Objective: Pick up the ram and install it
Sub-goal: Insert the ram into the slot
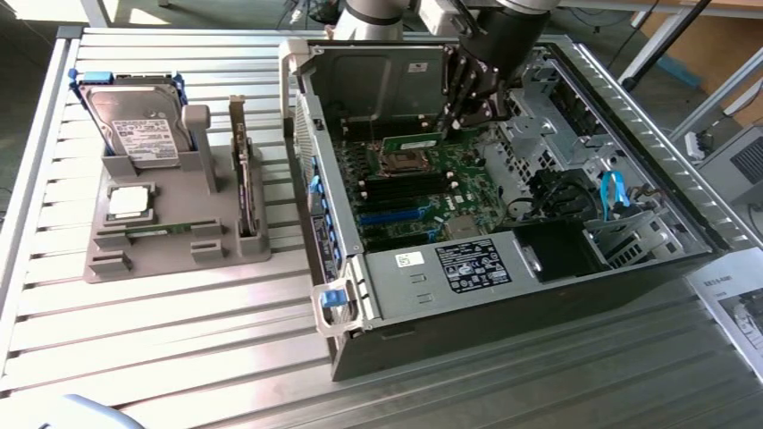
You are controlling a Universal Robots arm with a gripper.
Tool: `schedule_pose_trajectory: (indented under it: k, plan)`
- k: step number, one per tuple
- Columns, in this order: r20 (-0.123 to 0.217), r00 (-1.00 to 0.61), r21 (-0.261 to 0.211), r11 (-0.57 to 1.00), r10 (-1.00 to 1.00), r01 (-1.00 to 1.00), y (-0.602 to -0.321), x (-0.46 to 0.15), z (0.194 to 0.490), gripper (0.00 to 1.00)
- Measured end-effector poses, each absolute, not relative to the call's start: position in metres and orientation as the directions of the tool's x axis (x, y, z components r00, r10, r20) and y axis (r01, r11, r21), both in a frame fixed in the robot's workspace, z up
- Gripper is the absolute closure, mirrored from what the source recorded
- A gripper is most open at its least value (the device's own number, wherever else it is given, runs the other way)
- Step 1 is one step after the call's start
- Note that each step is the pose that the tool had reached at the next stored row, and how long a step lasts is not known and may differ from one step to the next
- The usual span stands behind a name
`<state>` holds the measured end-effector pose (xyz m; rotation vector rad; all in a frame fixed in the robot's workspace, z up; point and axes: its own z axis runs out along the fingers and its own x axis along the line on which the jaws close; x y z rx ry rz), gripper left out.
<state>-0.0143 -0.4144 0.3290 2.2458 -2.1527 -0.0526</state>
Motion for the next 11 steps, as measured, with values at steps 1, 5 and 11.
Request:
schedule_pose_trajectory:
  k: [1, 5, 11]
  plan:
    - [-0.003, 0.042, 0.045, -0.042, -0.999, -0.998, -0.414, -0.014, 0.328, 0.87]
    - [-0.003, 0.042, 0.045, -0.042, -0.999, -0.998, -0.414, -0.014, 0.308, 0.87]
    - [-0.003, 0.042, 0.045, -0.042, -0.999, -0.998, -0.414, -0.014, 0.288, 0.87]
